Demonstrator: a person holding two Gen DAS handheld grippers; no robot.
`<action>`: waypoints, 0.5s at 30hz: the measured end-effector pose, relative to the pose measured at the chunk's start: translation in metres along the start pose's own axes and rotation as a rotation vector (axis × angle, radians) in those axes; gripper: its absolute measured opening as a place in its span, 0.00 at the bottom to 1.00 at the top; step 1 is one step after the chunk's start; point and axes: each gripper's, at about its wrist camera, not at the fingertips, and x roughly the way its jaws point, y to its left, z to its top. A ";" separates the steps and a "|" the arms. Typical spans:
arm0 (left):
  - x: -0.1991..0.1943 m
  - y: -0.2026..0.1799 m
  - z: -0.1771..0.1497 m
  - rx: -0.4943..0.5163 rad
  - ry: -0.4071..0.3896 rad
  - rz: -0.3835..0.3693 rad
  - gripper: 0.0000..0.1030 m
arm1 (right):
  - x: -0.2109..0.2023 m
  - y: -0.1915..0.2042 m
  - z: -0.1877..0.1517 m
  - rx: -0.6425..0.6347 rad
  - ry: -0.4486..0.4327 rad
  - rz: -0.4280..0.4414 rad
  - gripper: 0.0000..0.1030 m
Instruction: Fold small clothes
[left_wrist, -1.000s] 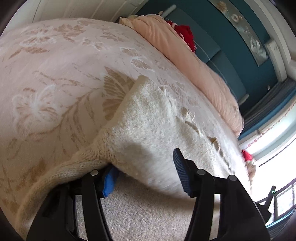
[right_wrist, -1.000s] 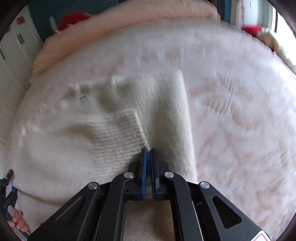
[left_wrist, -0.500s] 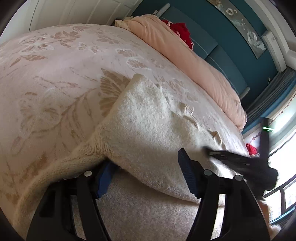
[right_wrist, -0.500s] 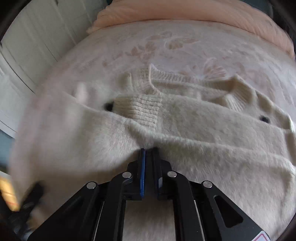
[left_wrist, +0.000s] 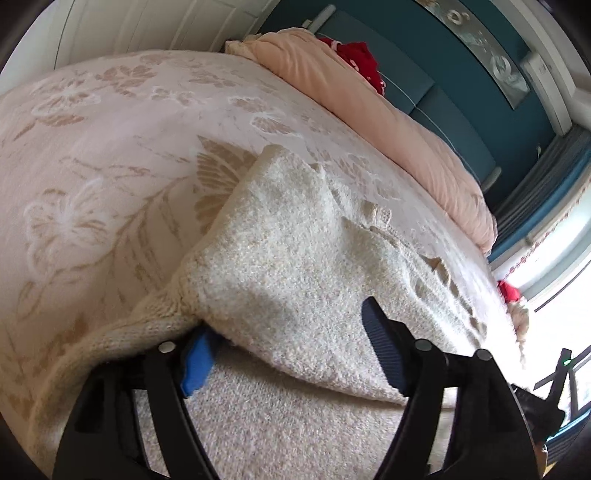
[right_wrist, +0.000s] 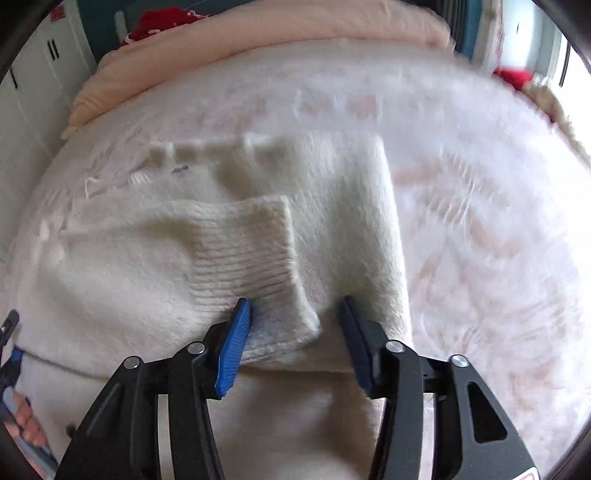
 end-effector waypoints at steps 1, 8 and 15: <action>0.001 -0.003 -0.001 0.018 0.000 0.000 0.77 | -0.010 -0.005 0.000 0.034 -0.020 0.028 0.44; -0.056 0.006 -0.011 0.038 0.029 -0.015 0.77 | -0.106 -0.014 -0.044 0.007 -0.086 0.089 0.51; -0.160 0.035 -0.050 0.024 0.142 0.079 0.82 | -0.155 -0.070 -0.172 0.066 0.131 0.134 0.54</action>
